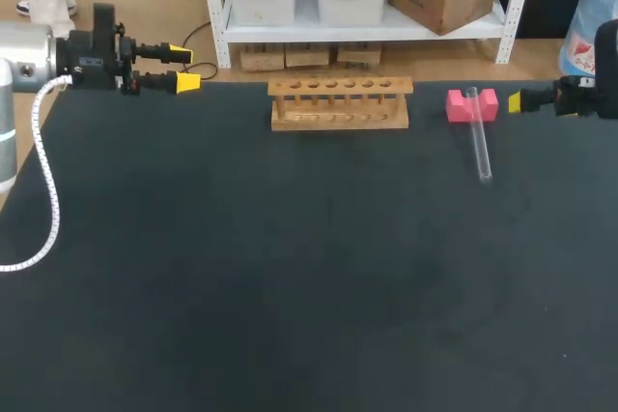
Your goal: Grasp the test tube, adjust it, and insert it.
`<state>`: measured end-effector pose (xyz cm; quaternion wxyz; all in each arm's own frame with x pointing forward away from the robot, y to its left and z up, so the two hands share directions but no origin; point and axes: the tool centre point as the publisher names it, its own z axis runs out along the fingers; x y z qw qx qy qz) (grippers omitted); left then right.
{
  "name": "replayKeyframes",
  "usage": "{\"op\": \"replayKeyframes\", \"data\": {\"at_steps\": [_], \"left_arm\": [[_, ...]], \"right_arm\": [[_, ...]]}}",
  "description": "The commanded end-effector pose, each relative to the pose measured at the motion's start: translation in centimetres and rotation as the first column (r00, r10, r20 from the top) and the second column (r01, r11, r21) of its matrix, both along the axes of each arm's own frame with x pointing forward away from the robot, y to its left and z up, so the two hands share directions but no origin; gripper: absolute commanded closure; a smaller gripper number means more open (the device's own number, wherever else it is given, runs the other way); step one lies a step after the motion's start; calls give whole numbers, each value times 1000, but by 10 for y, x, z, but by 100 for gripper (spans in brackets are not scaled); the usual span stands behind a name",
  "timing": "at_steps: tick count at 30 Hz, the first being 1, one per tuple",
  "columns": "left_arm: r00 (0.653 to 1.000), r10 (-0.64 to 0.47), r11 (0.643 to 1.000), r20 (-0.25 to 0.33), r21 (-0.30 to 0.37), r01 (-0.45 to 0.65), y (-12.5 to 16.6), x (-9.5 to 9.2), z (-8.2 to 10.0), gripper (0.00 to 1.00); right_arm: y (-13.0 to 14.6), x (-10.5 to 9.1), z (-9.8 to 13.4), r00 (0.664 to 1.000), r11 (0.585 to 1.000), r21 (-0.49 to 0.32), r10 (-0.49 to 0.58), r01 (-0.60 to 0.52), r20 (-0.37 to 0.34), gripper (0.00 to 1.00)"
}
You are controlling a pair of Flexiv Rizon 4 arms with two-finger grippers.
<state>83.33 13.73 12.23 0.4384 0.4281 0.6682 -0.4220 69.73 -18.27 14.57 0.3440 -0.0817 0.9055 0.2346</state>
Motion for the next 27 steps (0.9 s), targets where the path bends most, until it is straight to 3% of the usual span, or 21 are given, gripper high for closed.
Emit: {"op": "replayKeyframes", "data": {"at_steps": [1, 8, 12, 14, 23, 27], "left_arm": [[1000, 0, 1000, 3, -2, 0, 0, 0, -1, 0], [1000, 0, 1000, 3, -2, 0, 0, 0, -1, 0], [1000, 0, 1000, 3, -2, 0, 0, 0, -1, 0], [1000, 0, 1000, 3, -2, 0, 0, 0, -1, 0], [1000, 0, 1000, 3, -2, 0, 0, 0, -1, 0], [1000, 0, 1000, 3, -2, 0, 0, 0, -1, 0]], "right_arm": [[1, -1, 1, 1000, 1000, -4, -4, 4, 0, 0], [1, -1, 1, 1000, 1000, -4, -4, 4, 0, 0], [5, 13, -3, 996, 977, -214, -26, 6, -91, 0], [4, 17, -4, 994, 960, -280, -60, 33, -88, 0], [6, 32, -16, 986, 909, -401, -153, 112, -70, 0], [5, 39, -30, 980, 896, -405, -198, 180, -2, 0]]}}
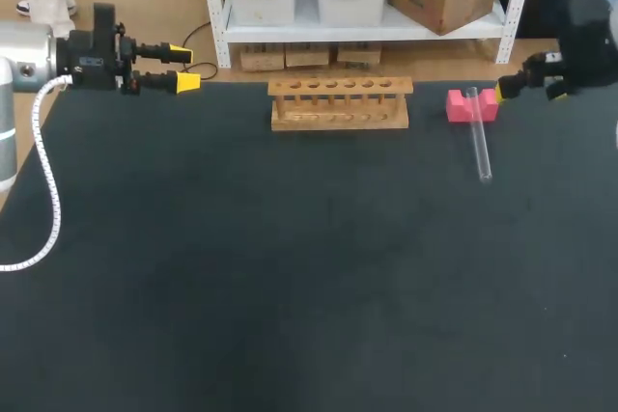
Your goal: Grasp the test tube, adjust it, and insert it.
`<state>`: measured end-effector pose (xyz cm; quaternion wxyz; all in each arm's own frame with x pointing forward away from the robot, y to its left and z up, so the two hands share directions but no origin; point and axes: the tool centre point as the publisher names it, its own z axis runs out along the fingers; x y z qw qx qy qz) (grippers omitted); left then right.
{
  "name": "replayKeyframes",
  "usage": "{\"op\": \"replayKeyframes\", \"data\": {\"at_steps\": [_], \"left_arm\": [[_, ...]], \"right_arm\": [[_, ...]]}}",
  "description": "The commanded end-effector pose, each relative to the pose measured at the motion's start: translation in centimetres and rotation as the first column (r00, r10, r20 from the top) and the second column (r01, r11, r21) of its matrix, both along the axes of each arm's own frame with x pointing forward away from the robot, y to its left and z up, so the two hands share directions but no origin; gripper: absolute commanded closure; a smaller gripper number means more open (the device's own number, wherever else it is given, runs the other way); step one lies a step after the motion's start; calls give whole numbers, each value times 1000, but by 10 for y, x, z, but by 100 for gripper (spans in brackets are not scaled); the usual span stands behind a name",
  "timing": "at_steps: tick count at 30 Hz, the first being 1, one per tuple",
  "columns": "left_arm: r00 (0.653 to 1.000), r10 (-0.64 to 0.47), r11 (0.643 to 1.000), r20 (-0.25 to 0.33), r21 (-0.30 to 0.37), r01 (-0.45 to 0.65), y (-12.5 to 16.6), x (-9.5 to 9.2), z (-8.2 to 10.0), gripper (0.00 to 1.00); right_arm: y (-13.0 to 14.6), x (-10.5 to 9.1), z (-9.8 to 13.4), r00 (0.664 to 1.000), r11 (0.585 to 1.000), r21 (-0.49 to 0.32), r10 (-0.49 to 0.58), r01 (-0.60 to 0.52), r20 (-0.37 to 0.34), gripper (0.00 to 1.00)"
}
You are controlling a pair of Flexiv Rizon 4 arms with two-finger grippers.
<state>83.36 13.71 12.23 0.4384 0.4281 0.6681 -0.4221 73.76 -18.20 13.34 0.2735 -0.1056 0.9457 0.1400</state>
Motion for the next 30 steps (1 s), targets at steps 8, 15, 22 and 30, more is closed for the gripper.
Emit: {"op": "replayKeyframes", "data": {"at_steps": [8, 15, 22, 30], "left_arm": [[1000, 0, 1000, 3, -2, 0, 0, 0, -1, 0], [1000, 0, 1000, 3, -2, 0, 0, 0, -1, 0], [1000, 0, 1000, 3, -2, 0, 0, 0, -1, 0], [1000, 0, 1000, 3, -2, 0, 0, 0, -1, 0]], "right_arm": [[0, 13, -40, 942, 935, -231, -206, 269, 264, 0], [-4, 25, -46, 939, 921, -273, -202, 278, 277, 0], [-1, 35, -49, 943, 909, -310, -195, 277, 270, 0], [10, 49, -66, 949, 892, -354, -202, 280, 242, 0]]}}
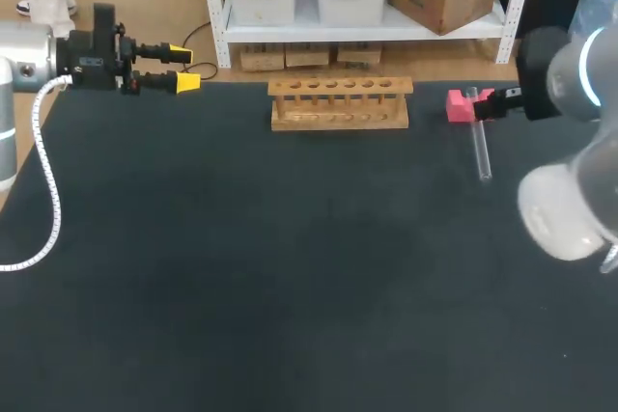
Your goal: Grasp the test tube, adjust it, and insert it.
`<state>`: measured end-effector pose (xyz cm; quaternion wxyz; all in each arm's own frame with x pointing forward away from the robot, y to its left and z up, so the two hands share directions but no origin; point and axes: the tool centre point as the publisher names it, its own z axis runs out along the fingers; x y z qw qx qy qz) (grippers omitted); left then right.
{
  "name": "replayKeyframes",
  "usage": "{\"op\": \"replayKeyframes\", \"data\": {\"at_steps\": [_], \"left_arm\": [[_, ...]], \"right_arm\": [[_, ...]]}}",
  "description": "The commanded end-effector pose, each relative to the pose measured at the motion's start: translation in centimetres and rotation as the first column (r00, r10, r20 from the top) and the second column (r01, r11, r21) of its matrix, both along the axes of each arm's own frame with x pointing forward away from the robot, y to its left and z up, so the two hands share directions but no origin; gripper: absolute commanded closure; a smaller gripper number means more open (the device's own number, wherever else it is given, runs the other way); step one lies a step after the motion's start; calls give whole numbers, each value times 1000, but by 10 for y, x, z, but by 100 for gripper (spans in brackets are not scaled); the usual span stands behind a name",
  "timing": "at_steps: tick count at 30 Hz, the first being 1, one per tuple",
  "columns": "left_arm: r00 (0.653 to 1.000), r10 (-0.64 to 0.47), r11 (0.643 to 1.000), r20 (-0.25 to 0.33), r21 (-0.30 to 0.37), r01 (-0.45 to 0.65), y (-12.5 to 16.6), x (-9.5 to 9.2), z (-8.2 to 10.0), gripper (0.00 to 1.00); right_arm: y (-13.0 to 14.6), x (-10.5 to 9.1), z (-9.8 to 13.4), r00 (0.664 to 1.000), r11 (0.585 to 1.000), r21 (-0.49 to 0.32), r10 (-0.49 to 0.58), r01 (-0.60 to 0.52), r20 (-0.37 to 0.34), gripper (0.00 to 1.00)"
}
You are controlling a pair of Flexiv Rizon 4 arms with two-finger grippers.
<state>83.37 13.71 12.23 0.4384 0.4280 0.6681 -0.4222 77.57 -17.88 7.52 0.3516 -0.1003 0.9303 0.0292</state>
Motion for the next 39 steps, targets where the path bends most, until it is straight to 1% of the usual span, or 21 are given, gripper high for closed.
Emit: {"op": "replayKeyframes", "data": {"at_steps": [1, 6, 10, 18, 30, 35, 38, 39], "left_arm": [[1000, 0, 1000, 3, -2, 0, 0, 0, -1, 0], [1000, 0, 1000, 3, -2, 0, 0, 0, -1, 0], [1000, 0, 1000, 3, -2, 0, 0, 0, -1, 0], [1000, 0, 1000, 3, -2, 0, 0, 0, -1, 0], [1000, 0, 1000, 3, -2, 0, 0, 0, -1, 0], [1000, 0, 1000, 3, -2, 0, 0, 0, -1, 0], [1000, 0, 1000, 3, -2, 0, 0, 0, -1, 0], [1000, 0, 1000, 3, -2, 0, 0, 0, -1, 0]], "right_arm": [[8, 12, -10, 984, 966, -190, -170, 176, 47, 0], [10, 20, -18, 983, 969, -172, -172, 179, 59, 0], [10, 25, -25, 982, 965, -185, -175, 185, 67, 0], [12, 31, -34, 979, 970, -151, -178, 191, 94, 0], [15, 39, -58, 985, 979, -118, -159, 167, 72, 0], [14, 41, -64, 985, 984, -79, -154, 160, 77, 0], [14, 42, -68, 986, 986, -71, -148, 153, 76, 0], [15, 43, -69, 987, 986, -67, -145, 150, 75, 8]]}}
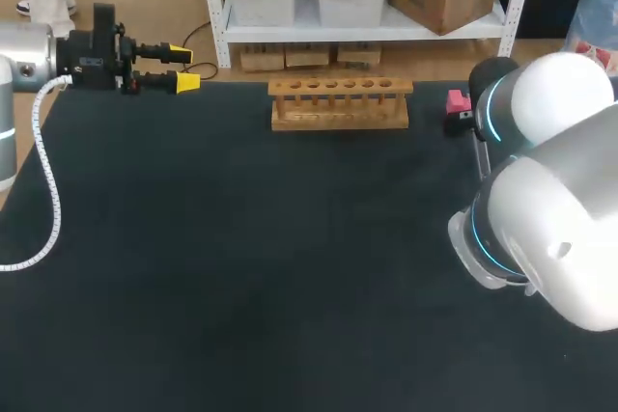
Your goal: Grasp the test tube, adjust it, and insert it.
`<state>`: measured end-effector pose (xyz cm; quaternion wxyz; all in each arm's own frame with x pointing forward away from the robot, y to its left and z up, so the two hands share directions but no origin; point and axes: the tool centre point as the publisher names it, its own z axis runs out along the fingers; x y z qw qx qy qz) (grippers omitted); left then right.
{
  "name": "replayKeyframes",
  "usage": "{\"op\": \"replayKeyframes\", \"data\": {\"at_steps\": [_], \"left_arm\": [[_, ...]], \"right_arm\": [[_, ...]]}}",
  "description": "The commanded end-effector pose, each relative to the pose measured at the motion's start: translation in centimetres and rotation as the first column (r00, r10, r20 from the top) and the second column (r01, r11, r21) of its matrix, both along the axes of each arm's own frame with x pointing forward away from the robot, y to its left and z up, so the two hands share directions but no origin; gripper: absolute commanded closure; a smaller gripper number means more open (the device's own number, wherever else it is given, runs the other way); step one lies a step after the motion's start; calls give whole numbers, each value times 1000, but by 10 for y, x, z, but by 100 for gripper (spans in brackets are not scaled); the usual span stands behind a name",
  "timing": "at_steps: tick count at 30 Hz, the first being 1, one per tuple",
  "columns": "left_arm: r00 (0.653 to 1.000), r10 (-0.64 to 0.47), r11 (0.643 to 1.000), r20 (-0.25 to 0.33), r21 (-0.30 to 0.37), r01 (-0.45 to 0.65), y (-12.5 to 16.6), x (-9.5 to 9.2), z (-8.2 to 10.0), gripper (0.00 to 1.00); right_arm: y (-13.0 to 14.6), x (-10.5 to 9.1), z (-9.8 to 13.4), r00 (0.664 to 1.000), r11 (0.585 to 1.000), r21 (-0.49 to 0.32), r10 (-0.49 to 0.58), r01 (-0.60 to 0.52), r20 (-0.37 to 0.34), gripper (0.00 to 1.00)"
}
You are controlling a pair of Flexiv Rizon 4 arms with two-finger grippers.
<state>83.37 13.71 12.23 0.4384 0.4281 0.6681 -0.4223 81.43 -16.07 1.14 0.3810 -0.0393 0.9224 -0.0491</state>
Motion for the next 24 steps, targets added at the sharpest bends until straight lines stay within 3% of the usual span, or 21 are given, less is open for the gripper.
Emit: {"op": "replayKeyframes", "data": {"at_steps": [1, 2, 4, 6, 8, 10, 15, 17, 24], "left_arm": [[1000, 0, 1000, 3, -2, 0, 0, 0, -1, 0], [1000, 0, 1000, 3, -2, 0, 0, 0, -1, 0], [1000, 0, 1000, 3, -2, 0, 0, 0, -1, 0], [1000, 0, 1000, 3, -2, 0, 0, 0, -1, 0], [1000, 0, 1000, 3, -2, 0, 0, 0, -1, 0], [1000, 0, 1000, 3, -2, 0, 0, 0, -1, 0], [1000, 0, 1000, 3, -2, 0, 0, 0, -1, 0], [1000, 0, 1000, 3, -2, 0, 0, 0, -1, 0], [1000, 0, 1000, 3, -2, 0, 0, 0, -1, 0]], "right_arm": [[-3, 5, -7, 1000, 999, 24, 23, -23, -1, 17], [-3, 5, -8, 1000, 999, 28, 26, -26, -3, 23], [-3, 5, -12, 1000, 999, 36, 25, -25, -9, 24], [-4, 4, -15, 1000, 999, 40, 24, -23, -14, 37], [-5, 4, -16, 1000, 999, 45, 21, -20, -17, 38], [-5, 3, -18, 999, 999, 47, 23, -22, -22, 46], [-2, 1, -22, 999, 998, 52, 27, -26, -35, 44], [-1, 1, -23, 999, 998, 56, 29, -27, -40, 50], [-1, -1, -26, 998, 998, 57, 26, -23, -54, 56]]}}
